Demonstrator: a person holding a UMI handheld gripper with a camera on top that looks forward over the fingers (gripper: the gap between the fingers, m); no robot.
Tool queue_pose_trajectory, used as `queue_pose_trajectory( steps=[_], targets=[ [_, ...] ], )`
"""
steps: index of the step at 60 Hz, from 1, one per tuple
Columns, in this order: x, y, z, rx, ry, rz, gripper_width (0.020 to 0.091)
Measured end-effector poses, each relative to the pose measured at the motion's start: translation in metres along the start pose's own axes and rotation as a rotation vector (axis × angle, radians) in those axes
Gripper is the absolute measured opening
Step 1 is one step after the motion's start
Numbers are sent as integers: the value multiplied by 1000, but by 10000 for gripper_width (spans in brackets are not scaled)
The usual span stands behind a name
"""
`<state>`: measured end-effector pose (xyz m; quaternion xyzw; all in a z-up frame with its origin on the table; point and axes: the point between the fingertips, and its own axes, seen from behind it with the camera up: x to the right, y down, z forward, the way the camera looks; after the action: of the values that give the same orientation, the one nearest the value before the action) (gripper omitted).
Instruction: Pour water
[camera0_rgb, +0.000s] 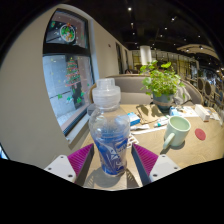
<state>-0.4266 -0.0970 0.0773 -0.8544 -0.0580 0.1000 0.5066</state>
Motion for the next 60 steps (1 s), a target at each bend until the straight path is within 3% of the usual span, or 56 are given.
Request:
queue_pose_trajectory(
  steps=[5,8,20,21,35,46,60],
  targets=[
    [3,-4,17,22,13,-19,671],
    [0,-7,24,35,8,-39,558],
    [-2,-11,28,69,3,-99,411],
    [-2,-11,28,70,3,-98,374],
    [0,-17,25,55,-20,-28,367],
    [8,-87,8,115,-138,271,367],
    [58,-158,-1,122,-353,969,365]
  ],
)
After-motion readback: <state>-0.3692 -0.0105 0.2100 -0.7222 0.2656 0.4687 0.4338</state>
